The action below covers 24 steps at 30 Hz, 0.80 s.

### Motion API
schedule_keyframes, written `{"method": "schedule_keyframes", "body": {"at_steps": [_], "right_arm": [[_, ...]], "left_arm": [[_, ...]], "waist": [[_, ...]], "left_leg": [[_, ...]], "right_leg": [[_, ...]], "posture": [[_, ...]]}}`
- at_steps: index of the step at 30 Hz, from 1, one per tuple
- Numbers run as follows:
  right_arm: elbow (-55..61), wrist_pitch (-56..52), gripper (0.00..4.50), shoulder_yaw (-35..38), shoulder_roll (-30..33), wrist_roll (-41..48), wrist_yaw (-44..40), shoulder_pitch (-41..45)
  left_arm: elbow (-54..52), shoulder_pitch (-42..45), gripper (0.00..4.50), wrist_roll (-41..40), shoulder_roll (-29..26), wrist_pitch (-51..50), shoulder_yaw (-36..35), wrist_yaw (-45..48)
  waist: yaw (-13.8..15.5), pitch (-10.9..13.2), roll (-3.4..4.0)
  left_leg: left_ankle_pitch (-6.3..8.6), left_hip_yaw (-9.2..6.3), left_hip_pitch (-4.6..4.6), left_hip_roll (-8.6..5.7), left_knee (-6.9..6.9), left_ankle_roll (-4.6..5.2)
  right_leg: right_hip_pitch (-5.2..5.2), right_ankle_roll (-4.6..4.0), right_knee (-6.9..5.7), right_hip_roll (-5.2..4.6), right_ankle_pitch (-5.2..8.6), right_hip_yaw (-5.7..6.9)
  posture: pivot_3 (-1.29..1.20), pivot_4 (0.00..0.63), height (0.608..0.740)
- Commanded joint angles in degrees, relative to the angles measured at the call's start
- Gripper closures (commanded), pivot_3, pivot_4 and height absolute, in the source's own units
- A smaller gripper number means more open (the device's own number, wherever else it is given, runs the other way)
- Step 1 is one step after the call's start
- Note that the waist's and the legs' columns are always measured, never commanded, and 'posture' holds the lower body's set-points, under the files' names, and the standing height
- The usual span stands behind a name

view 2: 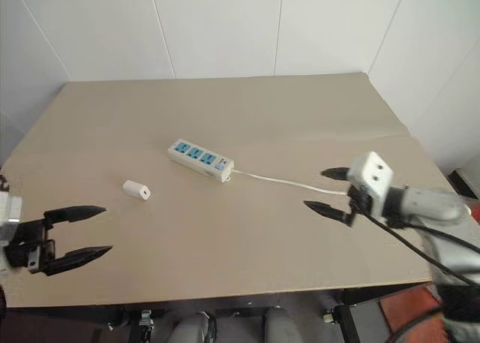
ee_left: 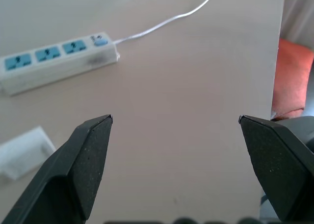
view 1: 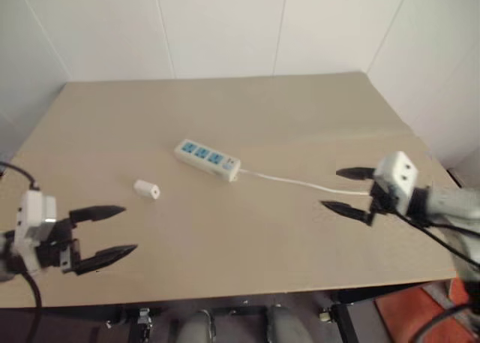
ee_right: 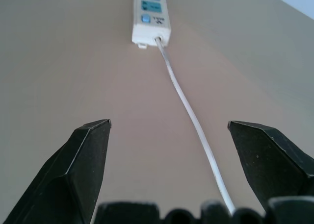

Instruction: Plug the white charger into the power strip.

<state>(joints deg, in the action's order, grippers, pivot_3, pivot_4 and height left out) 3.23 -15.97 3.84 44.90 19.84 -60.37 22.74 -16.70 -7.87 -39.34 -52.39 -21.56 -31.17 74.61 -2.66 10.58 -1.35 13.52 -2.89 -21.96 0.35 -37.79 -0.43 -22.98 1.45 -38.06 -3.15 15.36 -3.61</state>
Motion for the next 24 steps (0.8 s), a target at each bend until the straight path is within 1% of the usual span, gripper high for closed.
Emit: {"method": "schedule_keyframes", "body": {"at_steps": [1,3,5,7,9,11,13,14,18,24], "right_arm": [[-14.58,5.74,0.03,-6.39,-6.63,-4.30,-1.91,11.83],[-27.88,10.66,0.03,-9.04,-13.02,-7.07,-1.85,20.02],[-38.02,15.40,0.03,-9.89,-17.30,-8.96,-1.75,25.43],[-47.99,20.28,0.03,-9.45,-22.20,-9.99,-0.06,30.44],[-54.71,23.15,0.03,-8.22,-25.90,-9.84,1.00,33.76],[-58.83,25.35,0.03,-6.97,-28.38,-9.47,1.71,35.68],[-61.54,27.50,0.03,-5.75,-31.40,-8.76,2.37,36.84],[-62.49,28.79,0.03,-5.32,-32.61,-8.82,2.67,37.13],[-66.09,31.55,0.03,-4.03,-36.83,-9.25,4.07,37.85],[-70.35,35.92,0.03,-3.28,-40.48,-10.99,7.72,37.83]], "left_arm": [[0.53,8.32,0.00,4.62,-0.87,1.50,8.48,-3.16],[2.20,14.97,0.00,8.71,-0.49,2.36,13.55,-6.03],[3.34,18.94,0.00,10.84,0.22,2.73,16.21,-8.02],[3.65,21.34,0.00,11.51,2.29,2.62,17.61,-10.87],[3.11,21.64,0.00,12.12,3.50,3.00,18.79,-11.99],[2.12,21.25,0.00,12.77,4.36,3.18,20.07,-12.67],[0.78,20.87,0.00,12.77,5.71,2.61,21.75,-13.48],[0.26,20.69,0.00,12.71,6.18,2.65,22.42,-13.58],[-0.29,22.03,0.00,14.06,7.74,1.98,25.49,-15.57],[-0.39,22.86,0.00,14.68,8.18,1.18,27.32,-16.46]], "waist": [[-0.04,0.00,-0.01],[-0.07,0.00,-0.01],[-0.15,0.01,-0.02],[-0.17,0.01,-0.02],[-0.23,0.00,-0.01],[-0.41,-0.04,-0.04],[-0.47,-0.04,-0.04],[-0.56,-0.04,-0.05],[-0.87,-0.04,-0.04],[-1.34,-0.04,-0.04]], "left_leg": [[0.00,0.03,0.08,-0.08,-0.02,0.00],[-0.01,0.02,0.01,-0.09,-0.03,0.00],[-0.01,0.01,-0.11,-0.08,-0.03,-0.01],[-0.01,0.00,-0.19,-0.07,0.02,-0.01],[0.00,0.00,-0.35,-0.07,0.04,-0.02],[0.04,-0.06,-0.66,0.03,0.05,-0.08],[0.02,-0.08,-1.19,-0.02,0.00,-0.12],[0.02,-0.07,-1.26,-0.04,-0.01,-0.14],[0.02,-0.10,-1.25,-0.15,-0.01,-0.15],[0.02,-0.16,-1.10,-0.31,-0.02,-0.15]], "right_leg": [[0.05,-0.01,0.00,0.05,-0.06,-0.02],[-0.03,-0.02,-0.01,0.09,-0.12,-0.04],[-0.17,-0.04,-0.01,0.12,-0.17,-0.04],[-0.27,-0.03,0.00,0.11,-0.17,-0.04],[-0.47,-0.03,-0.01,0.05,-0.17,-0.02],[-0.77,-0.01,-0.13,0.02,-0.19,-0.03],[-1.38,0.06,-0.30,-0.11,-0.22,-0.03],[-1.42,0.08,-0.29,-0.15,-0.23,-0.01],[-1.36,0.18,-0.14,-0.24,-0.29,-0.01],[-1.32,0.22,-0.36,-0.25,-0.31,-0.03]], "posture": [[0.00,0.150,0.740],[0.00,0.150,0.740],[0.00,0.150,0.740],[0.00,0.150,0.740],[0.00,0.150,0.740],[0.00,0.150,0.740],[0.00,0.150,0.740],[0.00,0.150,0.740],[0.00,0.150,0.740],[0.00,0.150,0.740]]}}
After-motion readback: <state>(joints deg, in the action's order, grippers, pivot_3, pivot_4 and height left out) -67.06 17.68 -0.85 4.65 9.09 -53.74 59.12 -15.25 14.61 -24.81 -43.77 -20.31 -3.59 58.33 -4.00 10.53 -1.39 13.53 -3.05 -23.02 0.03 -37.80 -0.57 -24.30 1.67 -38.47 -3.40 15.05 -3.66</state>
